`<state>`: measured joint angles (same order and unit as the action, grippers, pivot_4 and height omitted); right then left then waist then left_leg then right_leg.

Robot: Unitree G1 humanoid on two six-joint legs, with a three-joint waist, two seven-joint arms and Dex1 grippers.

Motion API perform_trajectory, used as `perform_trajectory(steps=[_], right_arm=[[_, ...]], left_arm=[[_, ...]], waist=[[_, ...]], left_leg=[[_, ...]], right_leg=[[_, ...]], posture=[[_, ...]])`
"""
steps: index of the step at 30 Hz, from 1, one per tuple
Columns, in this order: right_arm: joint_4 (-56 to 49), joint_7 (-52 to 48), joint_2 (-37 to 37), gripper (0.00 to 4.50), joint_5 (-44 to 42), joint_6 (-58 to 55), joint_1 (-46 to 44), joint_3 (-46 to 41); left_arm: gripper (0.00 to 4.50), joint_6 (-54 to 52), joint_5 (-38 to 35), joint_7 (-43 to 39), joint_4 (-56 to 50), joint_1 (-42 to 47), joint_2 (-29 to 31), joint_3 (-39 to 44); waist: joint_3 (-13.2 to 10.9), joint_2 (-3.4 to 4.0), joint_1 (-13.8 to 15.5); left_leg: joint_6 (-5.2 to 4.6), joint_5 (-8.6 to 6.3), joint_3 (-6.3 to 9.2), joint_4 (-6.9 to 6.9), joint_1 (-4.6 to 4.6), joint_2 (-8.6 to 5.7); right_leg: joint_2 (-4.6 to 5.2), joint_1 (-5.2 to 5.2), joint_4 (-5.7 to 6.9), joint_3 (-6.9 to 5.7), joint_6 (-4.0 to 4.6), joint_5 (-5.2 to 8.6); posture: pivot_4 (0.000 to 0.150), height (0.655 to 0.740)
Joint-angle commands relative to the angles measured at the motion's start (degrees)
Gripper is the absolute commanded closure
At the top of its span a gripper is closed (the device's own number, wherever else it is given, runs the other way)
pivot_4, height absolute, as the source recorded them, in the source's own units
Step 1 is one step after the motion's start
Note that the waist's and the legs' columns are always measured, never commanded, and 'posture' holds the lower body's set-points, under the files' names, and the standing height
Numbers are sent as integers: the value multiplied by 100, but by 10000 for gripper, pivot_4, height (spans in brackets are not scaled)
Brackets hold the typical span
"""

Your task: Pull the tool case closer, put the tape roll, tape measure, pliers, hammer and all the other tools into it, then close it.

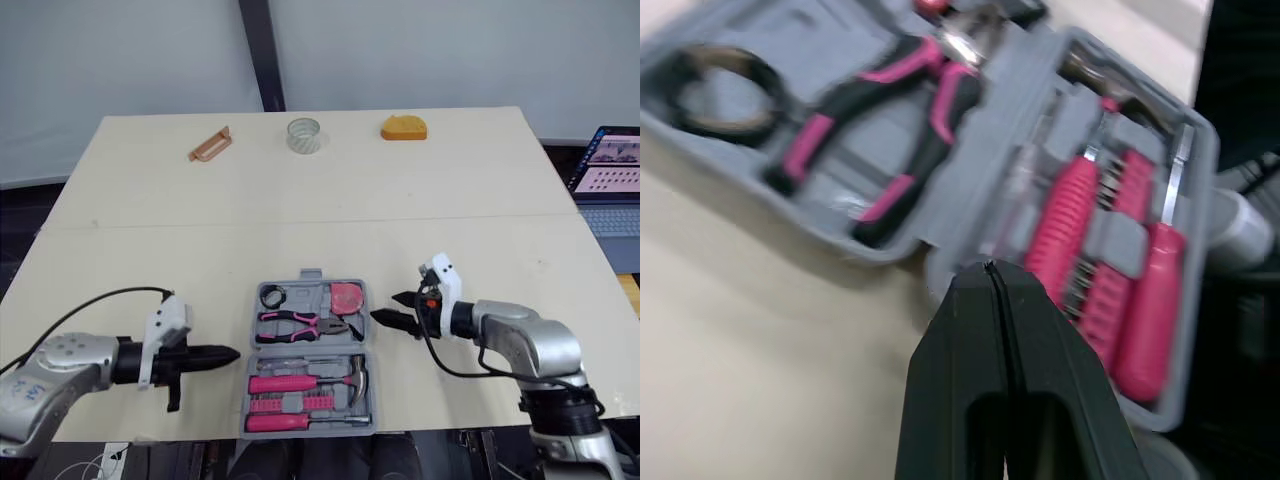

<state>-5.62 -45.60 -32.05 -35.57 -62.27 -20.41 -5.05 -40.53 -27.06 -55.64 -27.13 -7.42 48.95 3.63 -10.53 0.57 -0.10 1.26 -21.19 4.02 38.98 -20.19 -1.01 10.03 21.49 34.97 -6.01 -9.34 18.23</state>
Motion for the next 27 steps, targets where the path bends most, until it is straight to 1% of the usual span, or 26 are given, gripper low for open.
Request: perform_trajectory(steps=[1, 5, 9, 15, 23, 27], right_arm=[[196, 322, 262, 1121, -350, -697, -231, -180], [448, 604, 569, 1121, -380, -993, -481, -216], [663, 742, 741, 1121, -257, -909, -628, -95], [1051, 848, 947, 1121, -155, -780, -814, -45], [1399, 840, 1152, 1121, -157, -628, -996, -107], [1375, 737, 1198, 1121, -262, -624, -981, -114]], left_arm=[[45000, 108, 104, -26, -242, -188, 54, -315], [45000, 196, 197, 118, -265, -228, -60, -581], [45000, 416, 463, 189, -106, -320, -59, -815], [45000, 756, 963, 178, 99, -390, 150, -1166], [45000, 929, 1059, 188, 226, -403, 195, -1255], [45000, 977, 1055, 187, 270, -400, 183, -1261]], waist=[[0, 1, 3], [-1, 1, 26], [0, 1, -1], [1, 4, -4], [5, 10, -16], [5, 10, -15]], left_leg=[[0, 0, -2, 0, 0, 0], [0, 0, 0, 4, -3, -3], [0, 0, -2, 3, -3, -3], [0, 0, -4, 2, -1, -2], [0, 0, -5, -1, 3, -1], [0, 0, -5, -1, 3, -1]], right_leg=[[0, 1, -1, 1, 0, 0], [0, 1, 0, 6, 0, 0], [-1, 4, 2, 7, 0, 0], [-2, 5, 3, 7, 0, 0], [-3, 5, 5, 7, 0, 0], [-3, 5, 6, 7, 0, 0]], posture=[[1500, 7400], [1500, 7400], [1500, 7400], [1500, 7400], [1500, 7400], [1500, 7400]])
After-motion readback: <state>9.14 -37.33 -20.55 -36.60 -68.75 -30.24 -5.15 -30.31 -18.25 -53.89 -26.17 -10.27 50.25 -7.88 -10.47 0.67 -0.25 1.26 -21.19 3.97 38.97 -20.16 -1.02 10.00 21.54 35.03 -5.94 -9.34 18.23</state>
